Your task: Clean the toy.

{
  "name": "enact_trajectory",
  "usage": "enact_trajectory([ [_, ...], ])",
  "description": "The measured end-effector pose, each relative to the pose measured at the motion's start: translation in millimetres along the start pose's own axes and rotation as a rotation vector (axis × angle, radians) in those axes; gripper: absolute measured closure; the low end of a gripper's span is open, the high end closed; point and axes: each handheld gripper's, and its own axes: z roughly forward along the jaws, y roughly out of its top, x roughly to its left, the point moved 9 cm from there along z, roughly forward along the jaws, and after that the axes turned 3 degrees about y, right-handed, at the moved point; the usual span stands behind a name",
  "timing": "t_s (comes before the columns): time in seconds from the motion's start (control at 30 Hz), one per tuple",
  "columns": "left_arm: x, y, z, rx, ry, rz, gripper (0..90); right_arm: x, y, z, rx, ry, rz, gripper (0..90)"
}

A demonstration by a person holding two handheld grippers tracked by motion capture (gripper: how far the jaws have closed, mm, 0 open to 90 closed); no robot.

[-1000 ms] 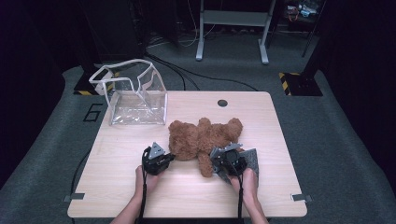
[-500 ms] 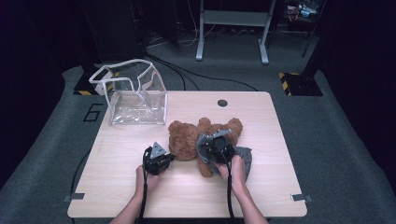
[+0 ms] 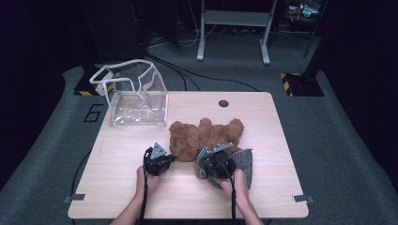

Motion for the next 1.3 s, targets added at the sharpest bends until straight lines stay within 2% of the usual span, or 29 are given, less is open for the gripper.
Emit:
enact_trajectory([
  [0.07, 0.1, 0.1, -0.1, -0.001, -0.001, -0.001, 86.2, -0.5, -8.0, 3.1, 0.030, 0.002, -0.009, 80.1],
  [0.13, 0.0, 0.2, -0.1, -0.003, -0.001, -0.003, 86.3, -6.2, -15.6, 5.1, 0.059, 0.006, 0.008, 80.0],
  [0.23, 0.0, 0.2, -0.1, -0.003, -0.002, -0.004, 86.2, -14.4, -16.6, -3.3, 0.042, 0.001, 0.032, 80.1],
  [0.4, 0.0, 0.3, 0.2, -0.004, 0.003, 0.000, 86.3, -18.3, 11.7, -33.0, -0.081, -0.020, 0.034, 80.0],
  [0.5, 0.0, 0.2, 0.4, -0.005, 0.007, -0.001, 86.3, -13.2, 35.5, -38.0, -0.122, -0.048, 0.011, 79.9],
  [0.6, 0.0, 0.1, 0.4, -0.004, 0.006, -0.002, 86.3, -8.3, 53.8, -27.7, -0.103, -0.078, -0.013, 79.6],
  [0.7, 0.1, 0.3, 0.6, -0.005, 0.006, -0.001, 86.3, -6.0, 59.1, -8.3, -0.059, -0.092, -0.023, 79.5],
  [0.83, 0.6, 0.3, 0.5, -0.004, 0.005, 0.002, 86.3, 0.2, 49.2, 3.7, -0.010, -0.078, -0.043, 79.7],
  [0.87, 0.5, 0.3, 0.5, -0.005, 0.005, 0.001, 86.3, 2.1, 46.5, 4.7, -0.015, -0.072, -0.047, 79.7],
  [1.03, 0.3, 0.3, 0.5, -0.006, 0.004, -0.001, 86.3, 15.9, 25.6, 3.7, 0.021, -0.040, -0.070, 79.8],
  [1.17, 0.0, 0.0, 0.0, 0.001, 0.000, 0.000, 86.3, 21.9, 7.7, 4.5, 0.053, -0.034, -0.080, 79.9],
  [1.2, 0.2, 0.3, 0.5, -0.006, 0.004, -0.002, 86.3, 21.0, 2.9, 5.3, 0.066, -0.040, -0.090, 79.9],
  [1.27, 0.0, 0.0, 0.0, 0.000, -0.001, 0.000, 86.3, 19.0, -4.5, 6.1, 0.080, -0.041, -0.070, 79.8],
  [1.3, 0.0, 0.0, 0.0, 0.000, -0.001, 0.000, 86.3, 15.4, -5.1, 4.8, 0.073, -0.041, -0.080, 79.8],
])
